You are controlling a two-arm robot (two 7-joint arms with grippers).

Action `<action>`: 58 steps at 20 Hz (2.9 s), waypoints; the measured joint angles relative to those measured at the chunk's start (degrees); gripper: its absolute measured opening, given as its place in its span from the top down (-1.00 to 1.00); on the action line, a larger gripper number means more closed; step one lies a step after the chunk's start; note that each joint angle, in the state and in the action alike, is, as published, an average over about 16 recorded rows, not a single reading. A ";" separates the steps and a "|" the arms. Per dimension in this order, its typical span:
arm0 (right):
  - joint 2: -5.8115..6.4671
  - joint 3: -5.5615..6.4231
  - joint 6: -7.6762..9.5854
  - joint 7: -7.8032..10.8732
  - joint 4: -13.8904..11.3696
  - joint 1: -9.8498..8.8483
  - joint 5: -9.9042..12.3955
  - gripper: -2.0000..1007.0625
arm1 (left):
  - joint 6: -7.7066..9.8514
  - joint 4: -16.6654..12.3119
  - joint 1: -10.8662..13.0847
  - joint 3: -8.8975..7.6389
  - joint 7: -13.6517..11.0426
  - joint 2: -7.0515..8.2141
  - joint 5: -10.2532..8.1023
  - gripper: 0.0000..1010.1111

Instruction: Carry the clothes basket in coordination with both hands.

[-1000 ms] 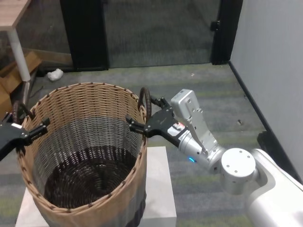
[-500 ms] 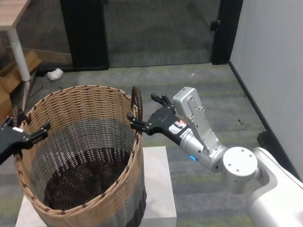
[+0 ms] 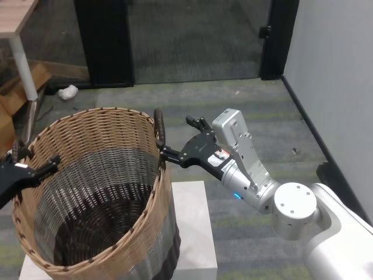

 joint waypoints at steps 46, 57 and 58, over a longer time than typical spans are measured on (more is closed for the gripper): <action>-2.26 10.07 -4.25 -9.15 -10.97 -6.30 0.90 -1.00 | -18.48 -6.66 -4.17 -2.06 -1.23 -0.31 12.68 -0.98; -1.41 10.87 -2.53 -8.63 -14.90 -7.15 0.22 -1.00 | -21.24 -5.54 -6.50 -0.98 -2.69 -1.46 12.79 -0.98; -1.36 10.85 -2.48 -8.60 -14.98 -7.15 0.22 -1.00 | -21.21 -5.54 -6.48 -0.98 -2.66 -1.46 12.78 -0.98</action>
